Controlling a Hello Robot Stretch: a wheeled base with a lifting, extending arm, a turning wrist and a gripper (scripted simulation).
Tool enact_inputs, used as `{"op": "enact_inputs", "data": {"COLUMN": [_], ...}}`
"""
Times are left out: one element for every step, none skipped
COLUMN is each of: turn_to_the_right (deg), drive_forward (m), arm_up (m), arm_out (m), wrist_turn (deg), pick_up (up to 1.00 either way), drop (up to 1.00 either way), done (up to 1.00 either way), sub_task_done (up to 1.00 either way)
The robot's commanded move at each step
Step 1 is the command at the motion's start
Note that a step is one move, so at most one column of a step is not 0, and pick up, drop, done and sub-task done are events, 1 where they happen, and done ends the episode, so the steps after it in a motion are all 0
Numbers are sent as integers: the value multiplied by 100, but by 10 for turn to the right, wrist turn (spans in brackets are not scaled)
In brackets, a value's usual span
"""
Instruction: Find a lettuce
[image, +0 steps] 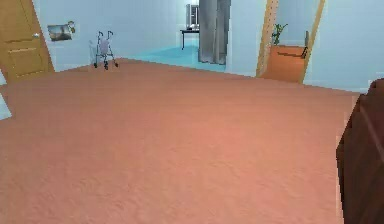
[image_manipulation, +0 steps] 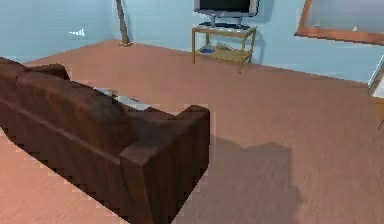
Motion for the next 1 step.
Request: {"op": "enact_inputs", "data": {"turn_to_the_right": [-60], "drive_forward": [0], "arm_up": [0], "arm_out": [0], "wrist_turn": [0], "pick_up": [0], "drop": [0], "done": [0], "sub_task_done": [0]}}
